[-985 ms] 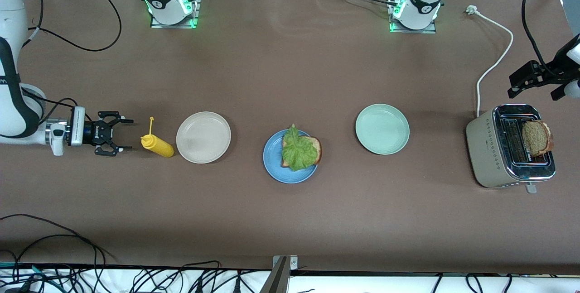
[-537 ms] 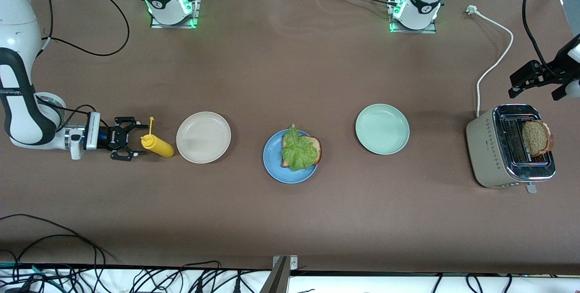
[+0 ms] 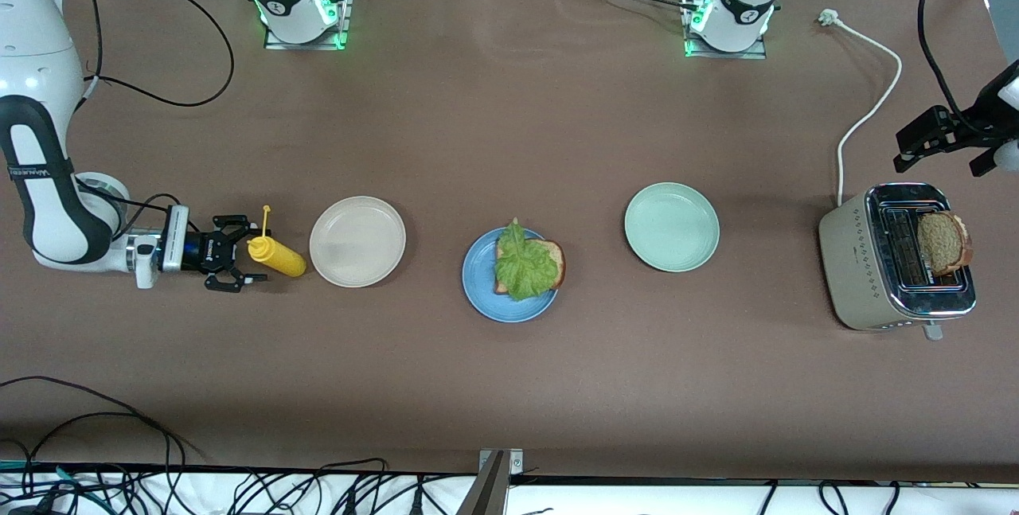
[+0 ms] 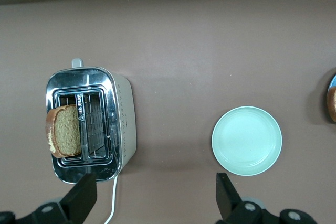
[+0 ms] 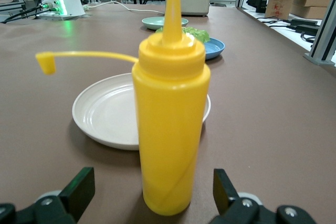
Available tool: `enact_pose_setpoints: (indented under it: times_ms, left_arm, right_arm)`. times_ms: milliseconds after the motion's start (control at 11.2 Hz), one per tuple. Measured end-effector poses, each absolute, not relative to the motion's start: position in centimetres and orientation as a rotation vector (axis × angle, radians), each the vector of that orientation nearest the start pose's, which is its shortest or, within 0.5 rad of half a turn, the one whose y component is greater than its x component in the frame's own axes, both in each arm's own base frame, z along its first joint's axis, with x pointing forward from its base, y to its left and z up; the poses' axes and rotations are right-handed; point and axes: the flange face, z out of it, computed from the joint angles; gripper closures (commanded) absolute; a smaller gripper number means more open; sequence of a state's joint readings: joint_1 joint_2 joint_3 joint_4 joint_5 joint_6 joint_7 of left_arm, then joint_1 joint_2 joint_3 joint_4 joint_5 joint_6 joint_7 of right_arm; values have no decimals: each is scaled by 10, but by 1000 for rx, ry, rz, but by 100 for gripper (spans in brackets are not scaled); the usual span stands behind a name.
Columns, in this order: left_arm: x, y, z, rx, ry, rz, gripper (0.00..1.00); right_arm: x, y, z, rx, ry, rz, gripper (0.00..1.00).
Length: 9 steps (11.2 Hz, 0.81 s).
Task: Make sandwich in blue plate with both arms
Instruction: 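Close the right gripper around the yellow mustard bottle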
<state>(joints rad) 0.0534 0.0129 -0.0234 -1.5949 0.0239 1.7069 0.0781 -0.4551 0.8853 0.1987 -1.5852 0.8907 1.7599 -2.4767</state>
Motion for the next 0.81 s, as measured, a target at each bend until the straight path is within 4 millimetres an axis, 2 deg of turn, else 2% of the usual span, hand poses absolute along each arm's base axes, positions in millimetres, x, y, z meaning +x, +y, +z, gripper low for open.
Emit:
enact_pose_setpoints:
  times_ms: [358, 806]
  left_arm:
    - [571, 19, 619, -3108, 79, -152, 0]
    - [571, 18, 619, -3108, 82, -153, 0]
  right_arm:
    - [626, -97, 102, -1399, -1585, -976, 0]
    - [633, -78, 99, -1396, -1572, -1011, 0]
